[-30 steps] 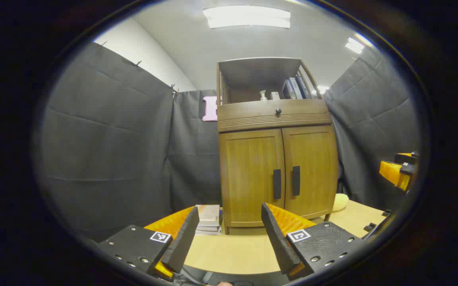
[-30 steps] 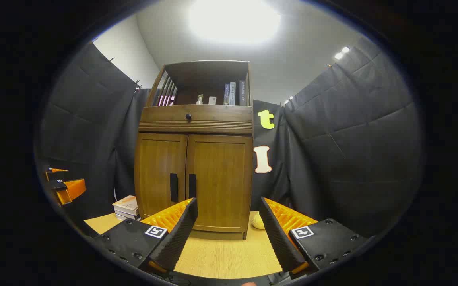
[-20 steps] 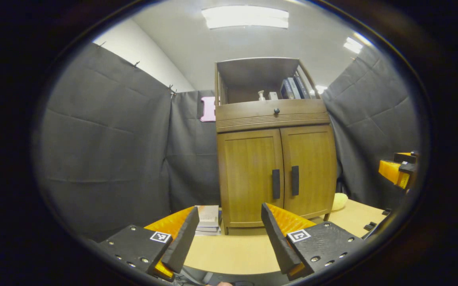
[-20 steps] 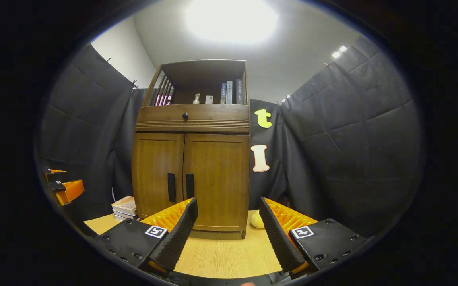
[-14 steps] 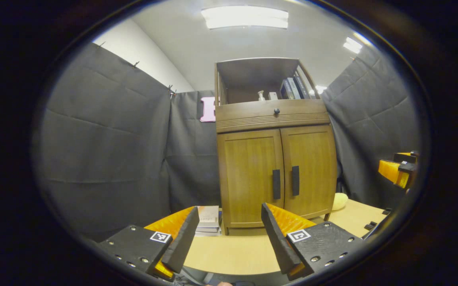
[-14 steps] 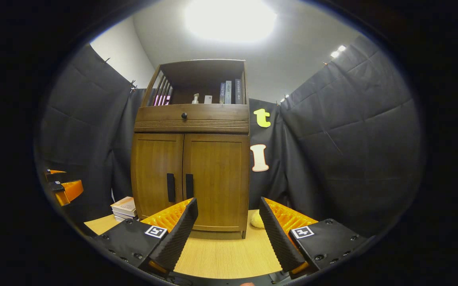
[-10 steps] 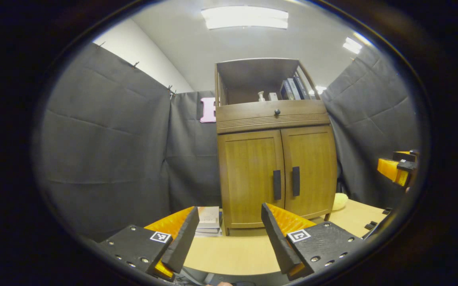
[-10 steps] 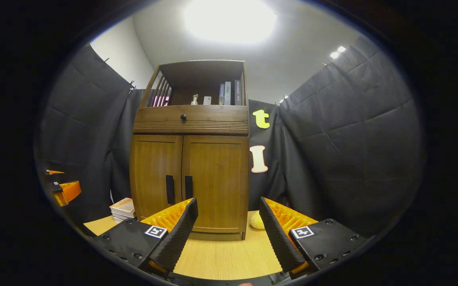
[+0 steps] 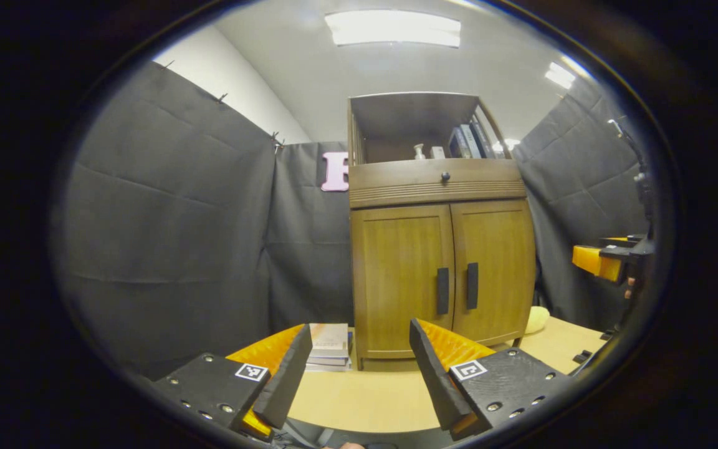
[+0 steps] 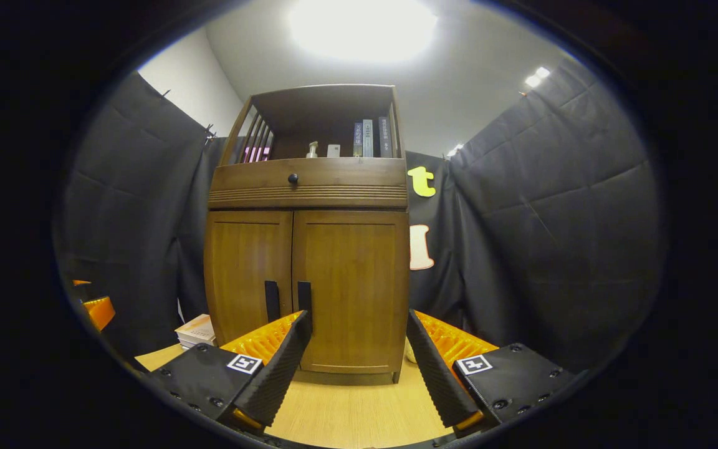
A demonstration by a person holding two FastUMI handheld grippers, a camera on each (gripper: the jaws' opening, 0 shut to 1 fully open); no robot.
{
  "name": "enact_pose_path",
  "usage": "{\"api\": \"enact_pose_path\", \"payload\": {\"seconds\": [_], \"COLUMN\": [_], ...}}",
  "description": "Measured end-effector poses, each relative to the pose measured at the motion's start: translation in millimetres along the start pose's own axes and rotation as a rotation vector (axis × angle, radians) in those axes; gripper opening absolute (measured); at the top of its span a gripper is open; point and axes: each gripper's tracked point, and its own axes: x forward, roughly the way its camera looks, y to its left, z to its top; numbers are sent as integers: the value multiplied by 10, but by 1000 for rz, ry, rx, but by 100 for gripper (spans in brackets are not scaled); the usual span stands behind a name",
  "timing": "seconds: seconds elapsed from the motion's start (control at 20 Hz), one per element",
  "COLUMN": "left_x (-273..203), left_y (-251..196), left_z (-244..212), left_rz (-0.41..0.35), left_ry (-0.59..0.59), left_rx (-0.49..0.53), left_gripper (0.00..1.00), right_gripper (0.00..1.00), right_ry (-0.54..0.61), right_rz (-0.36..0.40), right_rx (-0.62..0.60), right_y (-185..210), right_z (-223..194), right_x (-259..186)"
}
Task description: Open the right door of the double-door shoe cabinet with the right hand, and open the left door with the left hand.
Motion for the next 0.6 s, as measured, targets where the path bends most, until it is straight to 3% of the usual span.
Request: {"api": "enact_pose_path", "payload": {"seconds": [0.6], "left_x": [488], "left_y": [179], "left_z": [-42], "left_rz": [55], "left_ry": [22], "left_rx": [14], "left_gripper": [90], "right_gripper": [96], "right_ry": [-4], "right_rz": [66], "right_rx": [10], "right_y": [450], "right_z": [-18], "right_x": [1138]}}
